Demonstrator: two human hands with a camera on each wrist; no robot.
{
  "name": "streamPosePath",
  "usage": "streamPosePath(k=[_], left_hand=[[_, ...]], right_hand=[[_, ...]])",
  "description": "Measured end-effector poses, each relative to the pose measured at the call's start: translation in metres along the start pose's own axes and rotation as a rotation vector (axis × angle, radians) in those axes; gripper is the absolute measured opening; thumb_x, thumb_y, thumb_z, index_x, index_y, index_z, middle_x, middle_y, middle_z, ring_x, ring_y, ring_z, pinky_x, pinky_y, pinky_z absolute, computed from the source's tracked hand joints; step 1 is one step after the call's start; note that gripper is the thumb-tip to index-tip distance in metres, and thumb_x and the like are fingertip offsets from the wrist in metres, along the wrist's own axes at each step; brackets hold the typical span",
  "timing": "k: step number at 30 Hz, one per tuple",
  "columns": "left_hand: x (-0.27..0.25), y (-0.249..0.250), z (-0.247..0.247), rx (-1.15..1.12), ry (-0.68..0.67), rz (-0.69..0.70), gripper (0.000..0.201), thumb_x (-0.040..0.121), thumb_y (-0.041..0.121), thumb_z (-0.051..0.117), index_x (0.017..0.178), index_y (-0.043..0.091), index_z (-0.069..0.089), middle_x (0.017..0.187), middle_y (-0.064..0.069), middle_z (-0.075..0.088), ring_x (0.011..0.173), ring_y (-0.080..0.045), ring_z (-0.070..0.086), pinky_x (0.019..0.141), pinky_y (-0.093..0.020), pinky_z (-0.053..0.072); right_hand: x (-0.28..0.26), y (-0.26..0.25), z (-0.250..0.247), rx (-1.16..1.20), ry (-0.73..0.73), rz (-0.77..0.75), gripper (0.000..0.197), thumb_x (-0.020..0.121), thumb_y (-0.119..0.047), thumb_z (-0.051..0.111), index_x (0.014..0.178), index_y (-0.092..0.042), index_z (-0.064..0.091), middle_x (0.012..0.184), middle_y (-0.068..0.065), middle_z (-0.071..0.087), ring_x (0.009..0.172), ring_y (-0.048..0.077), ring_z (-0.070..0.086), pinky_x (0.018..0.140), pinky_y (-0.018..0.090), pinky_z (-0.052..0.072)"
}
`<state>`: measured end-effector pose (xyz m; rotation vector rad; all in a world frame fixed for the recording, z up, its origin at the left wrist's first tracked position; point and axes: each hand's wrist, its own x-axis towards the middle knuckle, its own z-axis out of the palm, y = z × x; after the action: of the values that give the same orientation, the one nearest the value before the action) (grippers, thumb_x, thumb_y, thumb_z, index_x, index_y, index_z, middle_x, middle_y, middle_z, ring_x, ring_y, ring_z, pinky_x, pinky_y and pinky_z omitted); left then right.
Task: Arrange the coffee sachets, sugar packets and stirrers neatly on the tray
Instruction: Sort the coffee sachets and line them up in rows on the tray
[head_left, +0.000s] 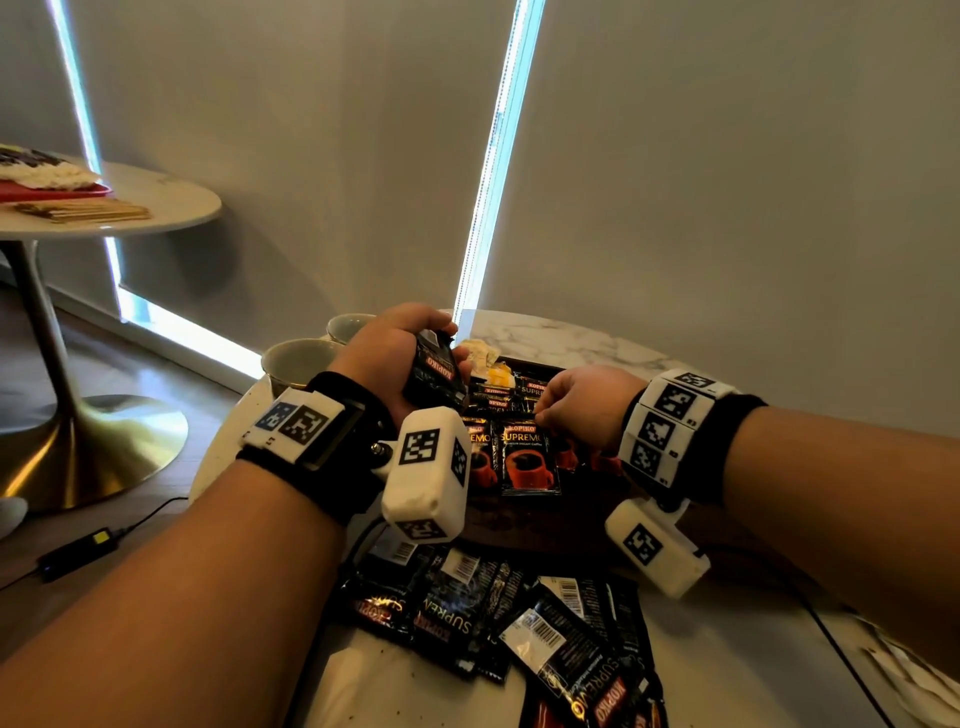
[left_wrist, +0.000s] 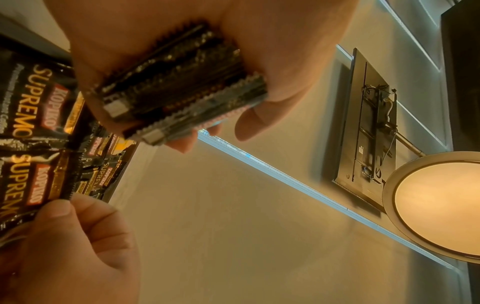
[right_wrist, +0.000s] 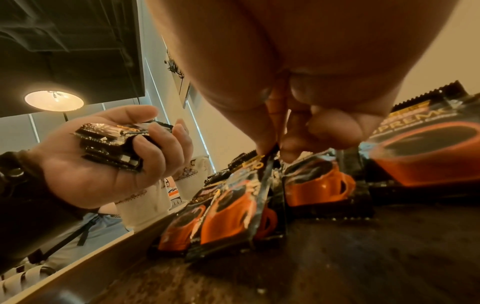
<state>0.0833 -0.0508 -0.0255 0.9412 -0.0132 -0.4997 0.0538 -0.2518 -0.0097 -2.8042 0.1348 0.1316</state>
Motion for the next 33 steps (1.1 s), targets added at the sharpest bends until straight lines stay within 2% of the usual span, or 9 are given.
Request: streamPosePath(k=[5,9,13,18,21,24,28,31,33], left_hand=[[-0.001,0.000,0.000,-0.015,-0.019,-0.004,0.015,0.094,0.026,0.053,0.099,0.012,0.053,0.082,-0.008,0.056,0.064,-0.019,0.058,0.057,-0.031,0.053],[-0.001,0.000,-0.001,-0.030,-0.034,-0.007,0.015,0.093,0.026,0.053,0.097,0.012,0.053,0.082,-0.008,0.056,0.065,-0.019,0.057,0.060,-0.032,0.051],[0.001,-0.001,-0.002,-0.015,-0.025,-0.003,0.017,0.091,0.025,0.054,0.101,0.012,0.054,0.086,-0.009,0.057,0.068,-0.019,0.059,0.059,-0.034,0.052],[0.000,-0.001,-0.002,-0.012,-0.022,-0.005,0.014,0.090,0.024,0.053,0.098,0.012,0.054,0.085,-0.010,0.056,0.067,-0.020,0.058,0.059,-0.034,0.052],[-0.002,-0.001,0.000,0.013,0.000,-0.004,0.014,0.091,0.022,0.052,0.098,0.010,0.054,0.083,-0.010,0.057,0.066,-0.020,0.058,0.060,-0.034,0.051],[-0.003,0.000,-0.002,0.069,0.014,-0.013,0.016,0.090,0.021,0.053,0.100,0.009,0.056,0.087,-0.011,0.058,0.067,-0.021,0.059,0.063,-0.037,0.050],[-0.002,0.002,-0.004,0.113,0.054,-0.013,0.021,0.088,0.018,0.055,0.103,0.004,0.055,0.089,-0.014,0.059,0.067,-0.022,0.060,0.064,-0.034,0.052],[-0.001,0.001,-0.003,0.142,0.076,-0.018,0.024,0.088,0.018,0.057,0.106,0.003,0.056,0.087,-0.014,0.061,0.067,-0.023,0.061,0.068,-0.034,0.052],[-0.001,0.001,-0.003,0.169,0.083,-0.017,0.025,0.089,0.018,0.056,0.108,0.003,0.056,0.084,-0.013,0.061,0.067,-0.023,0.061,0.068,-0.034,0.052]], right_hand=[[0.003,0.000,0.003,-0.044,0.009,0.015,0.015,0.094,-0.029,0.066,0.101,-0.019,0.073,0.081,-0.007,0.068,0.060,0.004,0.055,0.052,0.018,0.040],[0.004,-0.002,0.003,-0.059,0.007,0.027,0.015,0.094,-0.028,0.066,0.101,-0.016,0.073,0.077,-0.006,0.067,0.055,0.003,0.054,0.047,0.016,0.039],[0.005,-0.004,0.004,0.060,-0.102,0.095,0.019,0.096,-0.023,0.064,0.105,-0.008,0.071,0.071,-0.001,0.065,0.050,0.010,0.057,0.039,0.016,0.043],[0.003,-0.007,0.003,0.106,-0.111,0.133,0.020,0.098,-0.022,0.062,0.103,-0.004,0.068,0.069,0.003,0.062,0.048,0.013,0.055,0.036,0.016,0.041],[0.003,-0.008,0.005,0.107,-0.134,0.155,0.022,0.098,-0.024,0.062,0.103,-0.004,0.067,0.067,0.004,0.059,0.051,0.017,0.056,0.039,0.020,0.044],[0.002,-0.008,0.003,0.055,-0.105,0.136,0.021,0.097,-0.026,0.062,0.101,-0.005,0.066,0.071,0.004,0.064,0.056,0.019,0.059,0.042,0.023,0.045],[-0.007,-0.007,-0.005,0.020,-0.039,0.062,0.012,0.095,-0.027,0.063,0.097,-0.015,0.064,0.077,0.002,0.071,0.061,0.017,0.064,0.051,0.027,0.052],[-0.023,-0.009,-0.008,0.026,-0.154,-0.007,0.008,0.097,-0.026,0.061,0.099,-0.020,0.065,0.079,0.000,0.068,0.056,0.011,0.061,0.049,0.023,0.050],[-0.034,-0.012,-0.009,-0.024,-0.265,-0.062,0.011,0.096,-0.030,0.062,0.106,-0.027,0.067,0.081,-0.004,0.066,0.059,0.007,0.060,0.057,0.024,0.055]])
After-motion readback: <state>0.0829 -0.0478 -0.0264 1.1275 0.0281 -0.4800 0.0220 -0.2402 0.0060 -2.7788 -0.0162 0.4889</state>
